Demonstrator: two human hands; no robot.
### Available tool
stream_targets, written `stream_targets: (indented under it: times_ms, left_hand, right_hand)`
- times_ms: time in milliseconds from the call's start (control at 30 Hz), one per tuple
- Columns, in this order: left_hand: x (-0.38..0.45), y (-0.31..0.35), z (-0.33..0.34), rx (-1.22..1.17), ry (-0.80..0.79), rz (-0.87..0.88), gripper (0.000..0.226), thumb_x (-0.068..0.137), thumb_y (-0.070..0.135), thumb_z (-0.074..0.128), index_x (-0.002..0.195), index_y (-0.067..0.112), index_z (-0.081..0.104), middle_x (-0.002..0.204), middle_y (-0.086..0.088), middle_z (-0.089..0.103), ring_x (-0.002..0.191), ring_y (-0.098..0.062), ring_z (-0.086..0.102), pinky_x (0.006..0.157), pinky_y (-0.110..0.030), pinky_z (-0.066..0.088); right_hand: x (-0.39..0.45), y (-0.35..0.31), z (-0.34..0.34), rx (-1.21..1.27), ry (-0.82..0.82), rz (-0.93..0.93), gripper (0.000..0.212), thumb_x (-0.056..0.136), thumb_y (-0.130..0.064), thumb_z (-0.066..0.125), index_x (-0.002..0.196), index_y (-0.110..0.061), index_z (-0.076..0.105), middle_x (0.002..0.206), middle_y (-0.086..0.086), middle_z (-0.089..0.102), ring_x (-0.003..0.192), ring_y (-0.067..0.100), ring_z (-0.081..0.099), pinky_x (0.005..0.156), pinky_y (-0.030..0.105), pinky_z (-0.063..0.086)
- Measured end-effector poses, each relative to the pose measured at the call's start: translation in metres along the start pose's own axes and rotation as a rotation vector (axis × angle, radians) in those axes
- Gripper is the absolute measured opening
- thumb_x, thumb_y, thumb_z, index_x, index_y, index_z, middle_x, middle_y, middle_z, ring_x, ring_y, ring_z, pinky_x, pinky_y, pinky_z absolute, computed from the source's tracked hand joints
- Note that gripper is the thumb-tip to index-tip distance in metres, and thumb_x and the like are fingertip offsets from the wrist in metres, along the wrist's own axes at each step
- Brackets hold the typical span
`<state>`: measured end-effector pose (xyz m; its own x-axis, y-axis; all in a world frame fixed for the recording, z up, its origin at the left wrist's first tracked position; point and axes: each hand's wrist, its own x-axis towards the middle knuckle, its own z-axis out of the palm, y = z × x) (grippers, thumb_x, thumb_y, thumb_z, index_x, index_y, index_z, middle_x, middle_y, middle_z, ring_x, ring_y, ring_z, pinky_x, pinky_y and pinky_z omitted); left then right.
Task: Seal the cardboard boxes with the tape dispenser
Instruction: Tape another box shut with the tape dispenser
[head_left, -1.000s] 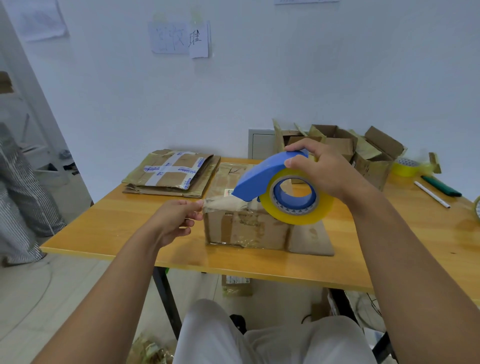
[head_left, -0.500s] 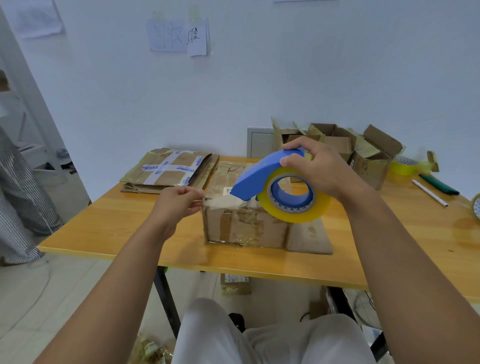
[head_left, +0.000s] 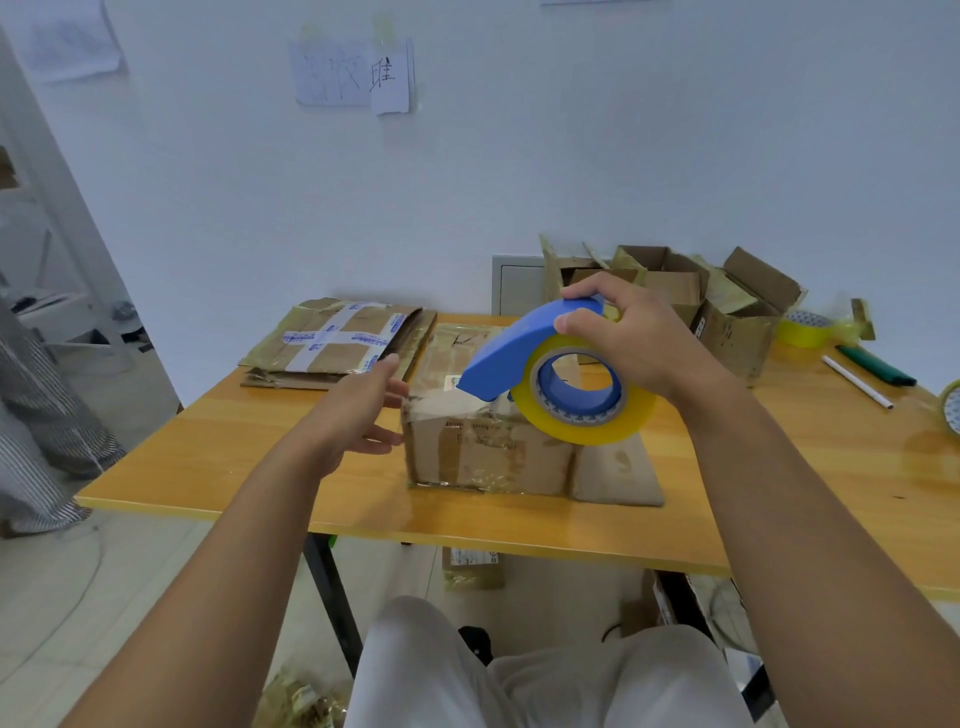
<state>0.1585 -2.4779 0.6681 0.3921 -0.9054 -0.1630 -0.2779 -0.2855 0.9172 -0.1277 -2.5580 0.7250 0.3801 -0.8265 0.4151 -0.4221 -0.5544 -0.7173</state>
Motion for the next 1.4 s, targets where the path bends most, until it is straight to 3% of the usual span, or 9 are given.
stream_targets:
  times_ms: [133,267,367,467,667,967,1067,1167,1400]
  left_hand:
    - [-0.005,-0.017,0.022,0.389,0.25,0.482,0.037,0.099,0.041,0.044,0.128,0.027,0.061,0.127,0.008,0.061,0.101,0.002,0.051,0.077,-0.022,0.04]
    - [-0.014,-0.041,0.041,0.654,0.227,0.779,0.038,0.09,0.04,0.059,0.126,0.028,0.059,0.12,0.016,0.059,0.101,0.0,0.051,0.075,-0.01,0.035]
    - [-0.012,-0.055,0.049,0.759,0.335,0.869,0.051,0.086,0.04,0.072,0.13,0.017,0.06,0.134,0.001,0.059,0.124,-0.017,0.052,0.102,-0.032,0.043]
    - [-0.01,-0.058,0.055,0.795,0.439,0.954,0.048,0.08,0.031,0.08,0.121,0.01,0.064,0.13,-0.008,0.063,0.121,-0.029,0.057,0.1,-0.043,0.044]
    - [-0.006,-0.054,0.059,0.746,0.481,1.037,0.025,0.086,0.032,0.074,0.106,0.019,0.065,0.102,0.001,0.065,0.09,-0.019,0.058,0.079,-0.028,0.037]
    - [-0.007,-0.048,0.067,0.7,0.425,1.046,0.02,0.089,0.029,0.071,0.098,0.013,0.065,0.095,0.0,0.065,0.082,-0.017,0.058,0.071,-0.027,0.043]
    - [-0.007,-0.045,0.075,0.693,0.45,1.065,0.024,0.087,0.028,0.074,0.104,0.012,0.065,0.089,0.001,0.065,0.076,-0.017,0.056,0.067,-0.024,0.037]
    - [-0.004,-0.047,0.079,0.65,0.48,1.058,0.024,0.088,0.025,0.075,0.106,0.012,0.069,0.09,0.0,0.067,0.075,-0.019,0.057,0.065,-0.025,0.036]
    - [0.002,-0.049,0.075,0.606,0.454,1.08,0.032,0.095,0.041,0.057,0.101,0.013,0.071,0.102,-0.001,0.072,0.084,-0.017,0.063,0.067,-0.028,0.047]
  right_hand:
    - [0.0,0.001,-0.002,0.009,-0.002,0.008,0.025,0.088,-0.049,0.063,0.111,-0.04,0.063,0.111,-0.02,0.059,0.094,0.005,0.059,0.075,0.025,0.047]
    - [-0.001,0.001,-0.002,0.018,-0.006,0.008,0.024,0.088,-0.049,0.063,0.11,-0.041,0.062,0.111,-0.02,0.06,0.095,0.005,0.06,0.076,0.025,0.048]
    - [0.0,0.0,-0.002,0.014,-0.021,0.004,0.024,0.087,-0.051,0.063,0.11,-0.042,0.062,0.113,-0.02,0.059,0.098,0.005,0.059,0.079,0.027,0.048]
    - [0.0,-0.001,-0.001,0.001,-0.025,-0.001,0.025,0.088,-0.05,0.062,0.111,-0.042,0.062,0.114,-0.021,0.059,0.1,0.005,0.058,0.081,0.028,0.048]
    - [-0.001,-0.003,-0.007,-0.008,-0.092,0.0,0.028,0.091,-0.05,0.064,0.118,-0.042,0.063,0.119,-0.021,0.059,0.106,0.005,0.058,0.087,0.029,0.048]
    - [-0.006,-0.006,-0.013,0.037,-0.167,0.001,0.046,0.076,-0.069,0.065,0.12,-0.056,0.061,0.12,-0.028,0.059,0.088,0.011,0.071,0.081,0.033,0.06]
    - [-0.005,-0.007,-0.011,0.022,-0.157,-0.02,0.052,0.068,-0.076,0.061,0.118,-0.058,0.06,0.118,-0.034,0.057,0.098,0.004,0.066,0.082,0.024,0.054]
    - [-0.005,-0.008,-0.008,0.016,-0.143,-0.044,0.053,0.068,-0.075,0.06,0.117,-0.056,0.061,0.119,-0.038,0.053,0.111,-0.01,0.053,0.086,0.019,0.042]
    - [-0.008,0.007,-0.034,0.06,-0.125,-0.006,0.042,0.072,-0.062,0.069,0.112,-0.048,0.069,0.116,-0.031,0.062,0.106,-0.008,0.058,0.091,0.026,0.047]
